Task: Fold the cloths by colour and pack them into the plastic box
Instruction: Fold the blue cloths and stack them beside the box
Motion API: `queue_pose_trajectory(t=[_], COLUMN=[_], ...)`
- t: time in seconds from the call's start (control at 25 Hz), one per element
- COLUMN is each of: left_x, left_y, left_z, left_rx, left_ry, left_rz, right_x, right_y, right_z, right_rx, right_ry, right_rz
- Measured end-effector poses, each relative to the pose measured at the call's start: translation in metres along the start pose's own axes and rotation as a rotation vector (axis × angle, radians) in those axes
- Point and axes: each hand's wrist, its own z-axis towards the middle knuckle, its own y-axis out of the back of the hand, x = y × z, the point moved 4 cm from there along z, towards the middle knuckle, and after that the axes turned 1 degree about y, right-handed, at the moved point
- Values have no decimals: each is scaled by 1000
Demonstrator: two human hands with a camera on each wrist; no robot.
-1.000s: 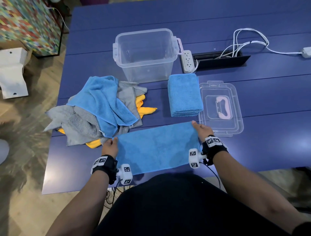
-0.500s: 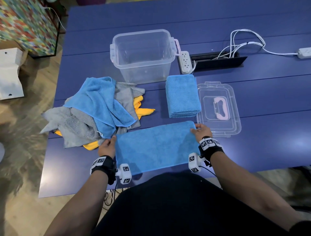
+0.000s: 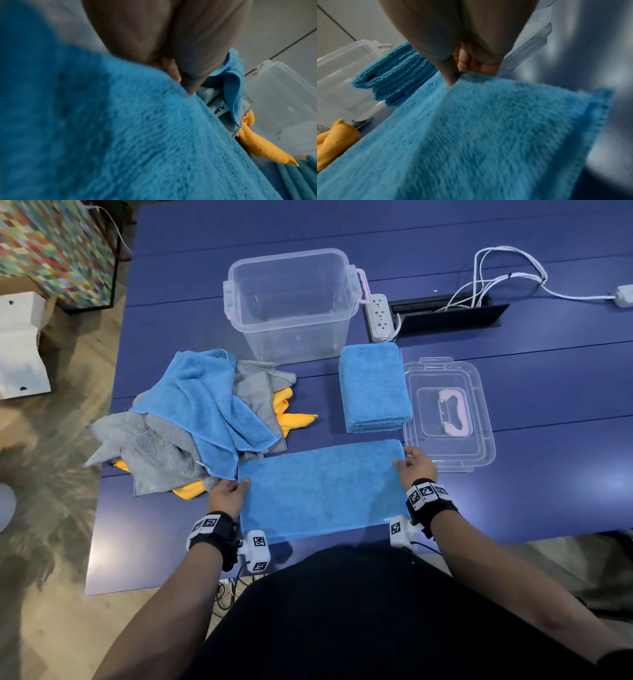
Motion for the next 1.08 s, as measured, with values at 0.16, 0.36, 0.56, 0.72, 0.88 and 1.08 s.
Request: queue_pose_trajectory(t=[0.16,0.36,0.56,0.72,0.88,1.08], left_x=[-9,-8,-1,-1,-31,-29], left_y=[-3,-9,-8,-7,0,-59], left_z=[-15,-23,-17,-22,-45,-46], left_rx=[22,114,108,-7,-399,219], left_ry=[-54,-65,-155,-211,-390,-844], left_rz=[-22,106,314,513,762,1052], right_x=[2,-4,-12,-12,25,39], right_y=[4,5,6,13,-3,-75], right_z=[-4,-12,-17,-24,-34,-66], right_rx=[-33,178,120,47,38,516], right_ry=[-26,50,88,124,409,720], right_rz=[113,102,-6,-260,-431,-787])
